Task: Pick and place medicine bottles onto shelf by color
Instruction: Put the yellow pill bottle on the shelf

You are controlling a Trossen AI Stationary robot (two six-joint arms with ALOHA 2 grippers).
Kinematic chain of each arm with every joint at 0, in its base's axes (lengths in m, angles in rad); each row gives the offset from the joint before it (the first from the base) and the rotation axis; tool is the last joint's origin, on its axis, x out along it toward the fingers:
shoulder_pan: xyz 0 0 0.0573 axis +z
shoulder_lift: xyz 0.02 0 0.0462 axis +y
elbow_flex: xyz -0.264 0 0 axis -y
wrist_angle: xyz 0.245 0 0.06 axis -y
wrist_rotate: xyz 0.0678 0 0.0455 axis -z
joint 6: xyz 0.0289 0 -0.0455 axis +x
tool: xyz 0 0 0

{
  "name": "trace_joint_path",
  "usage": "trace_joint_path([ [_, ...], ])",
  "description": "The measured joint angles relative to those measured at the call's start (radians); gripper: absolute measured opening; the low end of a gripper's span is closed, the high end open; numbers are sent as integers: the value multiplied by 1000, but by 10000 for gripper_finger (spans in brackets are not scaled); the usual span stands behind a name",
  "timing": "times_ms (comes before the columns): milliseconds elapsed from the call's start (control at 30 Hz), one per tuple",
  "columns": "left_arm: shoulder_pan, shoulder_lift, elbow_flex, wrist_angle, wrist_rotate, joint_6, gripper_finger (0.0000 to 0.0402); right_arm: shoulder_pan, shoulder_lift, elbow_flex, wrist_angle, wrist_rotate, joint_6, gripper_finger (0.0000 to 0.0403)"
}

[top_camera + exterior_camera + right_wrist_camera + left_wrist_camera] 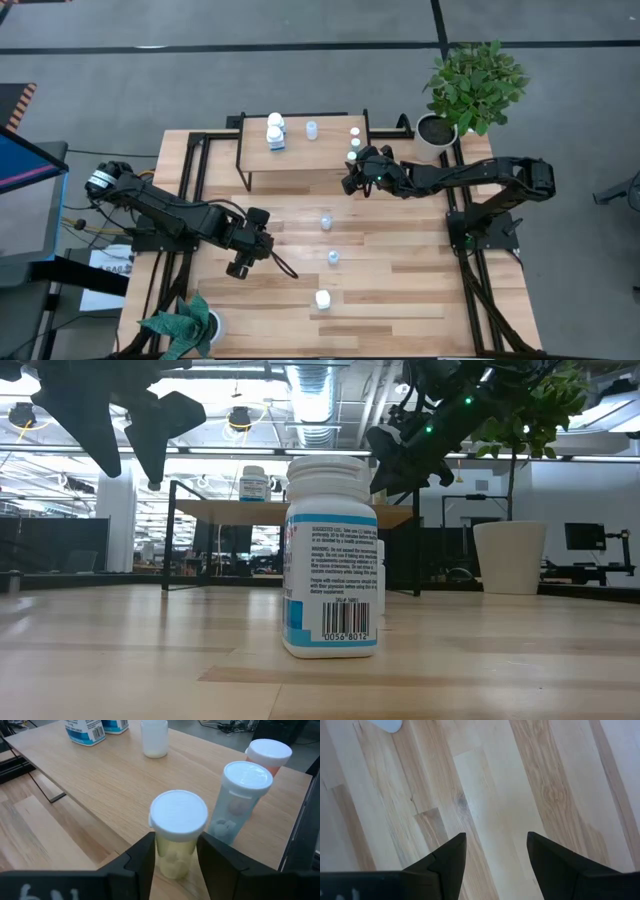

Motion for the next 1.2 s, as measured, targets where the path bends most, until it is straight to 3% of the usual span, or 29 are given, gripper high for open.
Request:
trace_joint_path([
  [800, 0, 0, 0, 0, 14, -8, 197, 0, 0, 0, -12, 1, 8, 182],
  [1200, 0, 0, 0, 0, 14, -19, 196, 0, 0, 0, -11, 2, 8, 169],
])
